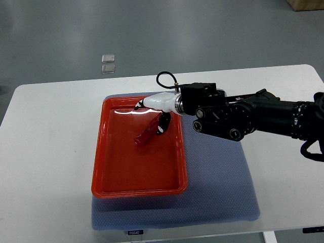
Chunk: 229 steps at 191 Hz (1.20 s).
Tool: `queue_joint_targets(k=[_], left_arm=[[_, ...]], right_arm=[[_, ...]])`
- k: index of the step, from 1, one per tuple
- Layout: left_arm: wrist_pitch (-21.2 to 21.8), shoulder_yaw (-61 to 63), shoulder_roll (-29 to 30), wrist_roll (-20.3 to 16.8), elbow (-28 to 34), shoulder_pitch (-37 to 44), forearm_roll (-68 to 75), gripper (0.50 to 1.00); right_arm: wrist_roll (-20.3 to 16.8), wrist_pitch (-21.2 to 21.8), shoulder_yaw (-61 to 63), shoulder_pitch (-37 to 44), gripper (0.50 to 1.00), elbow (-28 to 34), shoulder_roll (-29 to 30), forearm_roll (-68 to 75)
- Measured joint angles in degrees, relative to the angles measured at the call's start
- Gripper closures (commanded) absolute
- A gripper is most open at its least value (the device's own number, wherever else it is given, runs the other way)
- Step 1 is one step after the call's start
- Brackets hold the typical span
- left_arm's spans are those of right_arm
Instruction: Place red pepper on red tray
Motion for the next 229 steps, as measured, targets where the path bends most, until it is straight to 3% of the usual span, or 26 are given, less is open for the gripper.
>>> queue_joint_targets(k=[55, 110, 181, 229], left_arm=[[0.0, 0.0, 0.0, 0.0, 0.0, 0.0, 0.0, 0.500], [0.0, 0.0, 0.0, 0.0, 0.0, 0.0, 0.0, 0.500], [0.0, 0.0, 0.0, 0.0, 0.0, 0.0, 0.0, 0.500], [0.0, 0.0, 0.0, 0.0, 0.0, 0.0, 0.0, 0.500]], right_arm=[[0.0, -0.3, 7.8, 1.0, 0.585, -1.4, -3.4, 2.6], [0.5, -0.8, 27.3, -6.8, 0.585, -2.4, -8.8, 16.6], [2.5, -1.0, 60.1, -19.9, 0.585, -2.5, -7.1, 19.3], [2.7, -0.9, 70.2, -25.4, 0.585, -2.6, -4.4, 29.0]])
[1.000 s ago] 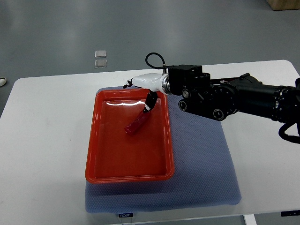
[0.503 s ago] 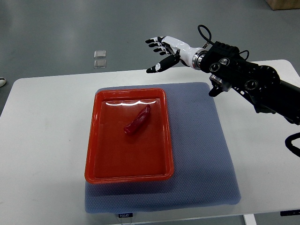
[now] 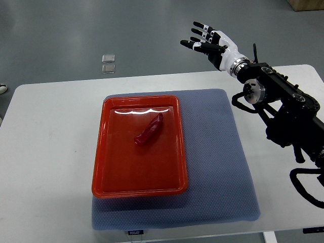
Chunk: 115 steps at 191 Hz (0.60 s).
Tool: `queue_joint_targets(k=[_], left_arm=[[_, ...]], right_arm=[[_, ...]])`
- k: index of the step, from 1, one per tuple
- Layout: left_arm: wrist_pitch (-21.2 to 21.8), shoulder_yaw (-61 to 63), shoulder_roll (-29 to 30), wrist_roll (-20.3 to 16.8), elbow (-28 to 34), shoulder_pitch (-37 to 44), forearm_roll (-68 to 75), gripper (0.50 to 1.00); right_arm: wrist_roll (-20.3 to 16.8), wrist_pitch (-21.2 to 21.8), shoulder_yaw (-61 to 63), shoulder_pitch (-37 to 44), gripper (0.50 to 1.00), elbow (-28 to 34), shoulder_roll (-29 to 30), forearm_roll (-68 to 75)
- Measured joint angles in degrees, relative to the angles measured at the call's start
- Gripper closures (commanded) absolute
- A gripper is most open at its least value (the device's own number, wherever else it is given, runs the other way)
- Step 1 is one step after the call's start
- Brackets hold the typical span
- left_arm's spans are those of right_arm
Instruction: Place red pepper on red tray
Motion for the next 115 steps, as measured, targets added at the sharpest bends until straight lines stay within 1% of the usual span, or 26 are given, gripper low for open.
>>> queue_joint_targets(k=[21, 52, 88, 115], left_arm=[[0.0, 0.0, 0.0, 0.0, 0.0, 0.0, 0.0, 0.500], [0.0, 0.0, 0.0, 0.0, 0.0, 0.0, 0.0, 0.500], [0.0, 0.0, 0.0, 0.0, 0.0, 0.0, 0.0, 0.500], [0.0, 0.0, 0.0, 0.0, 0.0, 0.0, 0.0, 0.500]], right_arm=[[1.1, -0.1, 0.4, -1.4, 0.585, -0.3, -0.2, 6.9], [3.8, -0.1, 0.5, -2.8, 0.585, -2.2, -0.3, 14.3], [9.4, 0.3, 0.5, -4.1, 0.585, -4.8, -0.2, 17.1], [11.8, 0.1, 0.5, -5.3, 0.585, -6.4, 0.1, 17.3]])
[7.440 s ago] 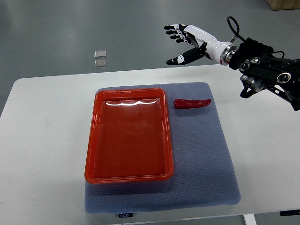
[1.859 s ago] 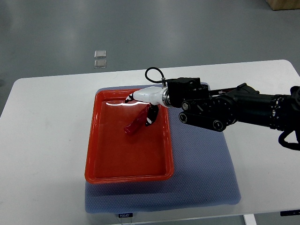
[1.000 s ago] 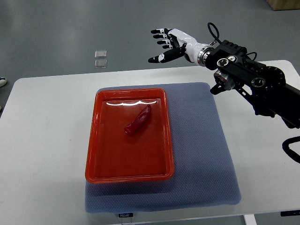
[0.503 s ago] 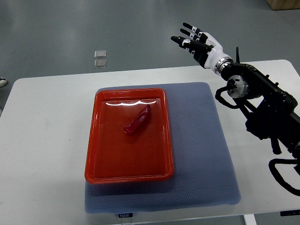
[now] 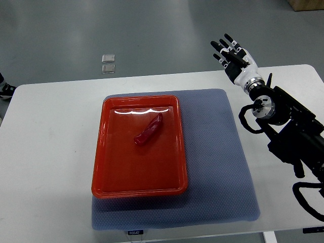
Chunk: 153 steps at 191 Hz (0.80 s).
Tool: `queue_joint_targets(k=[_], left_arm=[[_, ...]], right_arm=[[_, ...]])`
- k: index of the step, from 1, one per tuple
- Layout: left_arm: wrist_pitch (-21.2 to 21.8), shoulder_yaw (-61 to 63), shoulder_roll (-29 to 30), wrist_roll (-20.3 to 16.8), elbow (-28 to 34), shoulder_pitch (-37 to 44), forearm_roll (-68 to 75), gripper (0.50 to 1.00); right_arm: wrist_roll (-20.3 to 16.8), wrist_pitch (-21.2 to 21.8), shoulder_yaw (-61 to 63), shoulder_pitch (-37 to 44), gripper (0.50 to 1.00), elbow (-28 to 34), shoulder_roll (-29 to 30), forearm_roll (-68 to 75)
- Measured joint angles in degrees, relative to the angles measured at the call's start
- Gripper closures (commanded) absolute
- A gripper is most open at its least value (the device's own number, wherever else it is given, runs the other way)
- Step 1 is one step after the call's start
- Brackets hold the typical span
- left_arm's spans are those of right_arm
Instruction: Place red pepper on red tray
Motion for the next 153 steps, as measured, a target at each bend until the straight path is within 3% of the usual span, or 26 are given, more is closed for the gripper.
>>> queue_joint_targets(k=[153], left_arm=[[0.0, 0.0, 0.0, 0.0, 0.0, 0.0, 0.0, 0.500]], right_arm=[[0.5, -0.2, 0.0, -1.5, 0.583, -4.9, -0.1, 0.0]])
